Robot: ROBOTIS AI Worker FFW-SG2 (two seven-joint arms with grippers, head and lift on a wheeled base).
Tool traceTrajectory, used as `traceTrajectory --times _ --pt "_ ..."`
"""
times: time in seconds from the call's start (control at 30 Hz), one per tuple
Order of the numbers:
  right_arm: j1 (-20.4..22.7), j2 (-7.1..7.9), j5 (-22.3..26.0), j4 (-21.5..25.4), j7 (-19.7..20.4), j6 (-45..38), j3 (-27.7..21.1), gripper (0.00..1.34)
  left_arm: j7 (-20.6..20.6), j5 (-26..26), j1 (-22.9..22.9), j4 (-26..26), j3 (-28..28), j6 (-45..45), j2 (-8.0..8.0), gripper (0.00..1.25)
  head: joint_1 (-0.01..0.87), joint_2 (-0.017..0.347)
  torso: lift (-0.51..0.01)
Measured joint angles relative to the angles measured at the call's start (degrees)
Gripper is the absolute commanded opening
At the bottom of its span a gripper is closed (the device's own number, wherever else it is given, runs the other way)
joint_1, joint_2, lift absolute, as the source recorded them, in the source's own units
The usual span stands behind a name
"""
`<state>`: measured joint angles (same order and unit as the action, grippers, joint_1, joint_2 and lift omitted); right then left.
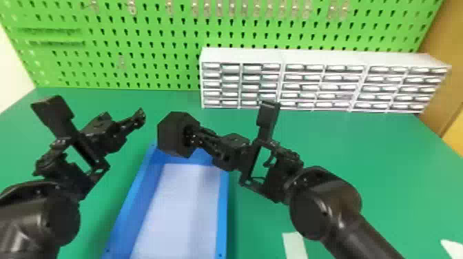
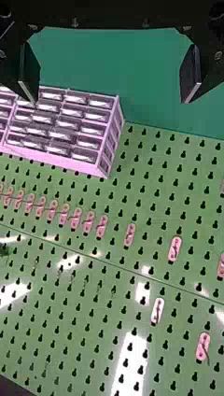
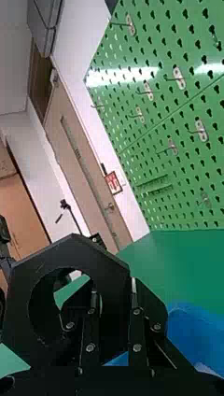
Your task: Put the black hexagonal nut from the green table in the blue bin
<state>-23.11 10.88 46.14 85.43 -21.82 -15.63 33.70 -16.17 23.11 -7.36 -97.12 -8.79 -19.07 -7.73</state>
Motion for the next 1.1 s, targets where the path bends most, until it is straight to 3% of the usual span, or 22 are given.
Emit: traceTrajectory --times 0.1,0.23,0.33,0.9,1.1 --pt "-0.1 0.07 0.0 0.0 0.1 -0.2 0.0 0.44 0.0 0.0 0.0 0.0 0.0 0.0 0.00 1.10 0.666 0.032 -0.100" --pt "-0.1 0.10 -0.1 0.0 0.4 -0.4 0.1 0.74 0.0 0.0 0.0 0.0 0.1 0.0 0.00 1.10 0.666 0.032 -0.100" --pt "0.0 0.10 -0.1 0.0 0.6 -0.5 0.1 0.84 0.0 0.0 -0.1 0.0 0.1 0.0 0.00 1.10 0.666 0.032 -0.100" --pt "0.0 0.34 -0.6 0.0 1.1 -1.6 0.1 0.81 0.0 0.0 -0.1 0.1 0.3 0.0 0.00 1.10 0.666 0.032 -0.100" --pt "0.5 0.16 -3.6 0.2 1.1 -1.9 -1.6 0.82 0.0 0.0 -0.1 0.1 0.2 0.0 0.00 1.10 0.666 0.032 -0.100"
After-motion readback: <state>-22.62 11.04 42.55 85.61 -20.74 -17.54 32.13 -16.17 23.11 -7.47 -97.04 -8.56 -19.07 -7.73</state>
